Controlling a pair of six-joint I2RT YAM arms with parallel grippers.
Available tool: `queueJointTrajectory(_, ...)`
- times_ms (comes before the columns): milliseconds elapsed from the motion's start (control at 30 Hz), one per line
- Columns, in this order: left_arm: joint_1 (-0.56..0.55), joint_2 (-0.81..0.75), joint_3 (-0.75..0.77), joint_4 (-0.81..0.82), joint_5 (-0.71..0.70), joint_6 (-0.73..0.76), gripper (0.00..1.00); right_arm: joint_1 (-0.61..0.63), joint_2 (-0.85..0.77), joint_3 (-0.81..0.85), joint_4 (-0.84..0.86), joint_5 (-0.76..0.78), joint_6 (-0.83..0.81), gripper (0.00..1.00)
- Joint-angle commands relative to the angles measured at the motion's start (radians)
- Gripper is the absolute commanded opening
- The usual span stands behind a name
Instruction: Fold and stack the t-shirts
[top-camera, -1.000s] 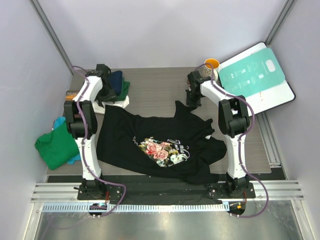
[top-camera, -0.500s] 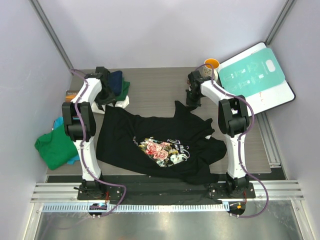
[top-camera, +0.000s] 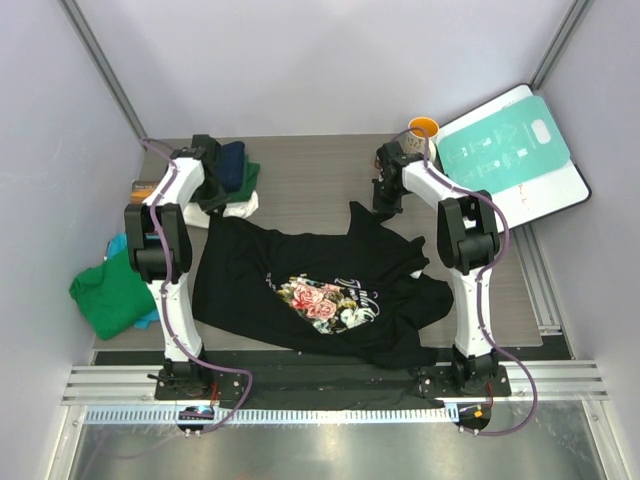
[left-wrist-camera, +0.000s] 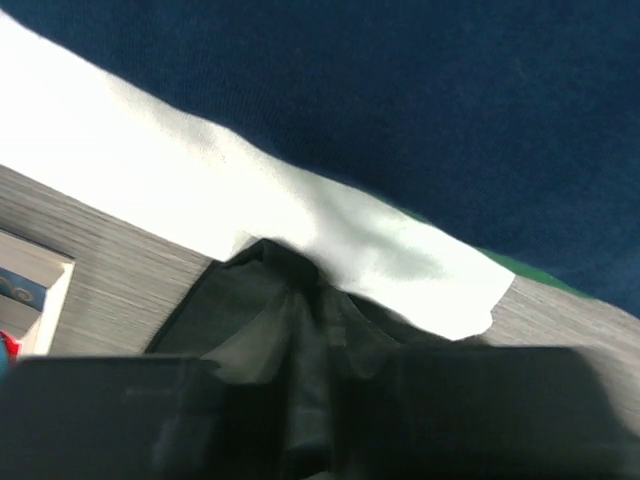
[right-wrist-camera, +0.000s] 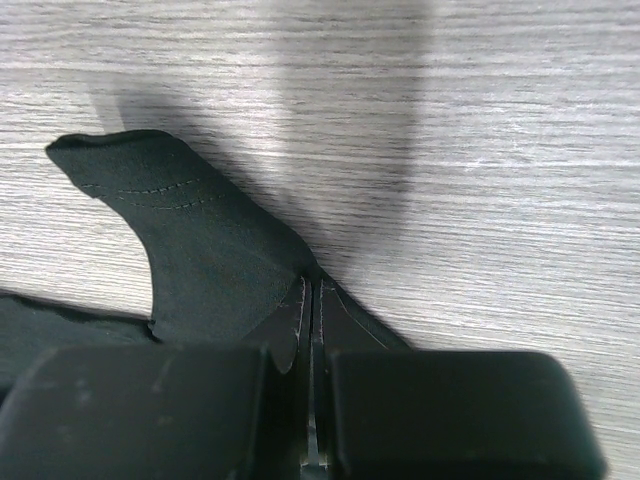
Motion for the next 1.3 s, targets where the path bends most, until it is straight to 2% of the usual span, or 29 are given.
queueJointTrajectory(0, 0.004, -0.02, -0.009, 0.047, -0.011, 0.012, 0.0, -0.019, -0.056, -0.051, 0.02, 0.027, 0.007, 0.01)
queueJointTrajectory(133, 0.004, -0.014, 0.005, 0.054, -0.007, 0.007, 0.0, -0.042, -0.116, -0.082, 0.027, 0.039, 0.008, 0.01)
queueJointTrajectory(333, 0.004, -0.077, 0.031, 0.055, -0.027, 0.009, 0.0, -0.074, -0.294, -0.126, 0.023, 0.084, -0.01, 0.01)
queueJointTrajectory(533, 0.004, -0.128, 0.02, 0.054, -0.001, 0.007, 0.0, -0.044, -0.444, -0.187, -0.073, 0.067, -0.005, 0.01)
queueJointTrajectory(667, 0.004, -0.137, -0.027, 0.072, 0.022, 0.001, 0.0, -0.004, -0.579, -0.3, 0.031, 0.082, 0.031, 0.01)
queueJointTrajectory(933, 0.004, -0.143, -0.061, 0.064, 0.044, 0.004, 0.0, 0.082, -0.431, -0.306, -0.122, 0.058, 0.065, 0.01)
queueJointTrajectory(1133, 0.004, -0.157, -0.061, 0.061, 0.03, 0.016, 0.0, 0.113, -0.397, -0.364, -0.127, 0.015, 0.11, 0.01)
queueJointTrajectory(1233, 0.004, -0.151, -0.055, 0.058, 0.032, 0.016, 0.0, 0.111, -0.397, -0.344, -0.142, 0.022, 0.12, 0.11)
queueJointTrajectory(1267, 0.004, -0.149, -0.055, 0.055, 0.032, 0.018, 0.0, 0.111, -0.423, -0.335, -0.142, 0.037, 0.12, 0.21)
